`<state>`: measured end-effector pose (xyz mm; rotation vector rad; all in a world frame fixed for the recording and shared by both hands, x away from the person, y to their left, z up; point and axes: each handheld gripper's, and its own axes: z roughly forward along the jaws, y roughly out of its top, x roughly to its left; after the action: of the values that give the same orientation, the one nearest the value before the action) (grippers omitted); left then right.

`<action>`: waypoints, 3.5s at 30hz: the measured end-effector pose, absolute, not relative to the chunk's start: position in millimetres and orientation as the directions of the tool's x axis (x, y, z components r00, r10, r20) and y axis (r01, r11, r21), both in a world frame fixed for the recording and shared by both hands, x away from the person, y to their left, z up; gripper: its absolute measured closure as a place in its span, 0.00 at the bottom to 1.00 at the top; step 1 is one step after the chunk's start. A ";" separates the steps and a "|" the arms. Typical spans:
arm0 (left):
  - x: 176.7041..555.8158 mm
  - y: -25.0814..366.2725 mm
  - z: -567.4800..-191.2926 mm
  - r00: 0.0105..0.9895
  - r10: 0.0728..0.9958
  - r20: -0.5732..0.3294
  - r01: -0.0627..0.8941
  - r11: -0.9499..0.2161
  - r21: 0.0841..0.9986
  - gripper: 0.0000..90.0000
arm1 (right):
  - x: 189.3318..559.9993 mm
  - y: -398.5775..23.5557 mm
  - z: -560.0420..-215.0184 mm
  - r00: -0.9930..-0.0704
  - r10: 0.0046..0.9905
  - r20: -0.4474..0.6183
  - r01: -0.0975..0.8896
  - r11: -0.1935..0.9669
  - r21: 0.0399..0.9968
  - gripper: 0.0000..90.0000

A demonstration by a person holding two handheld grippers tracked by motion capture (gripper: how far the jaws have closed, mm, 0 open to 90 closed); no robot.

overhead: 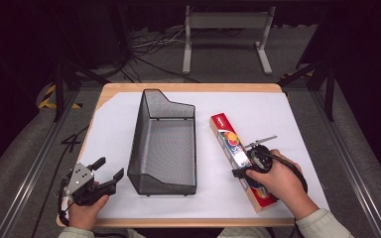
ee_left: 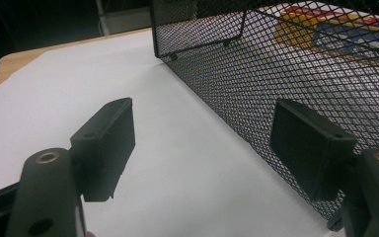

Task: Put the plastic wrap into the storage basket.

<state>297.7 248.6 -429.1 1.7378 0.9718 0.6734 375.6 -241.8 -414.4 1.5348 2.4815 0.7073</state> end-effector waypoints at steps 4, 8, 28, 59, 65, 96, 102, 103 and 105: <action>297.7 248.6 -429.2 0.524 0.852 0.000 0.299 -0.184 0.936 0.29 | 375.1 -238.4 -416.8 -0.452 0.886 0.098 0.827 0.376 0.418 0.32; 297.8 248.7 -429.2 0.524 0.852 0.000 0.299 -0.184 0.936 0.29 | 372.4 -235.4 -415.3 -0.415 0.907 0.075 0.840 0.350 0.414 0.37; 297.6 248.7 -429.0 0.521 0.853 0.002 0.298 -0.185 0.936 0.29 | 366.6 -238.0 -400.0 -0.366 0.928 0.071 0.854 0.305 0.421 0.45; 297.1 249.7 -428.7 0.518 0.856 -0.004 0.299 -0.176 0.938 0.29 | 360.0 -238.8 -331.9 -0.386 0.919 0.072 0.809 0.300 0.505 0.45; 297.1 248.9 -428.6 0.518 0.856 -0.001 0.296 -0.178 0.938 0.29 | 357.0 -235.7 -319.5 -0.392 0.917 0.068 0.801 0.304 0.516 0.45; 297.1 249.9 -428.9 0.522 0.853 0.005 0.292 -0.184 0.938 0.29 | 360.6 -151.9 -297.2 -0.505 0.858 0.096 0.763 0.391 0.514 0.45; 297.0 249.8 -428.9 0.523 0.852 0.006 0.292 -0.186 0.938 0.29 | 361.3 -138.7 -296.6 -0.515 0.851 0.105 0.762 0.398 0.511 0.45; 297.1 249.9 -428.9 0.523 0.852 0.006 0.292 -0.186 0.938 0.29 | 361.4 -136.3 -296.8 -0.516 0.849 0.109 0.763 0.398 0.510 0.45; 297.1 250.0 -428.8 0.522 0.853 0.006 0.292 -0.186 0.938 0.29 | 361.7 -132.7 -297.5 -0.520 0.847 0.112 0.762 0.401 0.509 0.45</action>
<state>297.1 250.0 -428.8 1.7352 0.9673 0.6819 361.7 -132.7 -297.5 1.4424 2.4872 0.7700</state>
